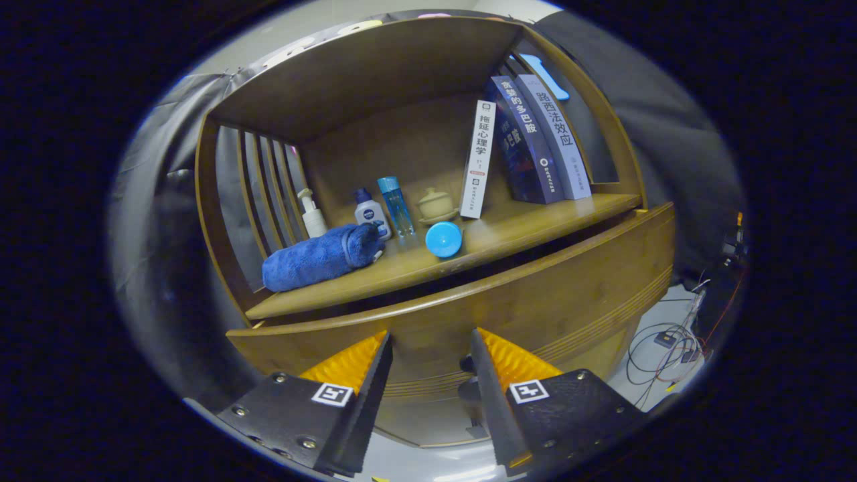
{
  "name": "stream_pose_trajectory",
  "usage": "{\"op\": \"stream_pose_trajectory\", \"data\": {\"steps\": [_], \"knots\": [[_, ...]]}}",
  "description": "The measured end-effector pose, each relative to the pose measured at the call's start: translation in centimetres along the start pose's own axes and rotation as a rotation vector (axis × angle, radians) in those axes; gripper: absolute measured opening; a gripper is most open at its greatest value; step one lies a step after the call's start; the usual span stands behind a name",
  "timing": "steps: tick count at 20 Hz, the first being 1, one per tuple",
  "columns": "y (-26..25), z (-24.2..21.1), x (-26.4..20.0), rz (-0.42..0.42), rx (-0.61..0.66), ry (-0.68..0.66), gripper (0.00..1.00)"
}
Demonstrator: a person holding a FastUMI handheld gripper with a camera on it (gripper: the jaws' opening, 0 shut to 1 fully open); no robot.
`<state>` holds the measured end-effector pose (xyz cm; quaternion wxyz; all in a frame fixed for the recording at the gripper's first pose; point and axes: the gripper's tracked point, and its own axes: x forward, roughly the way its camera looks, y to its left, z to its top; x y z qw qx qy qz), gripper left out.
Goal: Pull open the drawer, take out the items inside it, and place them on the countertop above the cabinet.
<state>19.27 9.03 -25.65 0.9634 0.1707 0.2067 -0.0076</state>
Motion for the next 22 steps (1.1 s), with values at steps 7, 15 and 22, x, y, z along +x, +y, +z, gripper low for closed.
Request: {"op": "stream_pose_trajectory", "data": {"steps": [7, 15, 22], "knots": [[0.1, 0.3, 2.2, 0.007, 0.035, -0.002, 0.7], [-0.2, 0.5, 3.2, 0.01, 0.052, -0.01, 0.7], [-1.6, 2.4, 2.4, -0.058, 0.066, -0.07, 0.71]]}}
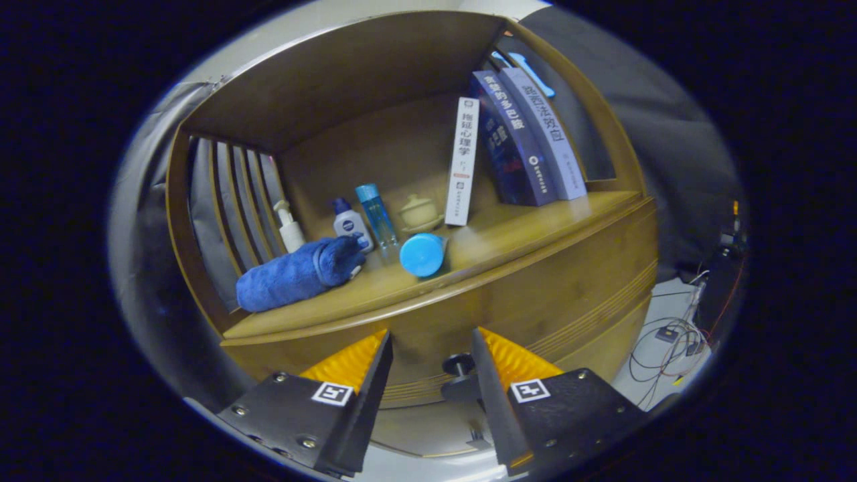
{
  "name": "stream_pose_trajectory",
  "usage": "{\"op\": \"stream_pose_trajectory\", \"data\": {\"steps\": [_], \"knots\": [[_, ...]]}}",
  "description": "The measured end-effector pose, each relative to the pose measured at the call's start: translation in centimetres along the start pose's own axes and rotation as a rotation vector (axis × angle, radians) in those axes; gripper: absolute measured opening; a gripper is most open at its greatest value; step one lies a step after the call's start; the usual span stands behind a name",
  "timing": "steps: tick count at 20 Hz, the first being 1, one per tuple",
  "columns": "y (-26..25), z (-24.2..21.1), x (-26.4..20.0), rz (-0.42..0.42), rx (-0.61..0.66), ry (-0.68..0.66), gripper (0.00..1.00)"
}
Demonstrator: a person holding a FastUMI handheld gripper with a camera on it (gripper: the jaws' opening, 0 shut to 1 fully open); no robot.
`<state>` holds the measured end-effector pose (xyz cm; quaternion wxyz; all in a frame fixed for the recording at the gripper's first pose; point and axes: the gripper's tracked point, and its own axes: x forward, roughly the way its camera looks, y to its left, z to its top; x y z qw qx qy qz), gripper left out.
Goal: Pull open the drawer, take out the items inside it, and place them on the countertop above the cabinet.
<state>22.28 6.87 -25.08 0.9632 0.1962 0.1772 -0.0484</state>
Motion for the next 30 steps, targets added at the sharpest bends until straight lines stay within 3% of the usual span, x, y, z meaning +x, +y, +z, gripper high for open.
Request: {"op": "stream_pose_trajectory", "data": {"steps": [10, 16, 24, 30], "knots": [[-1.2, 5.6, -4.0, -0.039, -0.072, -0.115, 0.7], [-0.2, 10.8, -7.3, -0.073, -0.154, -0.2, 0.99], [2.0, 17.3, -13.2, -0.084, -0.316, -0.287, 0.99], [4.1, 20.7, -18.1, -0.066, -0.34, -0.351, 0.99]]}}
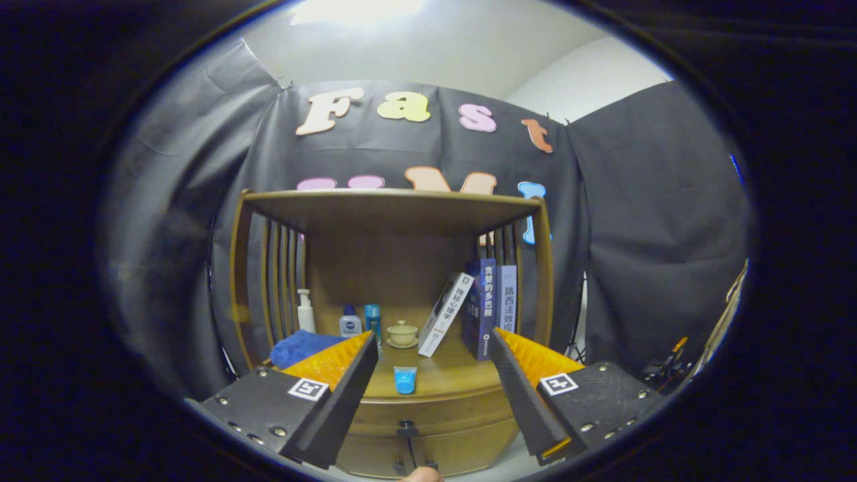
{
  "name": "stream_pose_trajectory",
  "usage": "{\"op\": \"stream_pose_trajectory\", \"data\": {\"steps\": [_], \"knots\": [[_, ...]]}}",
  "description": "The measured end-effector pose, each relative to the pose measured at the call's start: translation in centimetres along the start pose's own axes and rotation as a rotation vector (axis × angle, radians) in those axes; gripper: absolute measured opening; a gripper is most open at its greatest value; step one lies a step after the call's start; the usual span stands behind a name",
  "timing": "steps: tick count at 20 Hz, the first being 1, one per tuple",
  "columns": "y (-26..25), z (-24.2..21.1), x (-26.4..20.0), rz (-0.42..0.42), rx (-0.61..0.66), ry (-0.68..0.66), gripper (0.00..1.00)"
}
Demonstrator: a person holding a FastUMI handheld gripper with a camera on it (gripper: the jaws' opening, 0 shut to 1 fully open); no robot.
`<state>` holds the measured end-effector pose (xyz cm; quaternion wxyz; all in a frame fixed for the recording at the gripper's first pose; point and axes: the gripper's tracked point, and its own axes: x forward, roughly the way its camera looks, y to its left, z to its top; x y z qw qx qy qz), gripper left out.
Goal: Pull open the drawer, take out the items inside it, and place them on the countertop above the cabinet.
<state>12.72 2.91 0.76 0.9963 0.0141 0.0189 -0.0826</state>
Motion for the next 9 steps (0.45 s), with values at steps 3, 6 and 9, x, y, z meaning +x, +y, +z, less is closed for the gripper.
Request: {"op": "stream_pose_trajectory", "data": {"steps": [3, 6, 9], "knots": [[-0.4, 1.8, -1.6, -0.007, 0.007, -0.022, 0.99], [-1.1, 2.9, -3.4, -0.031, -0.005, -0.043, 0.99], [-2.1, 3.0, -4.7, -0.07, -0.034, -0.023, 0.99]]}}
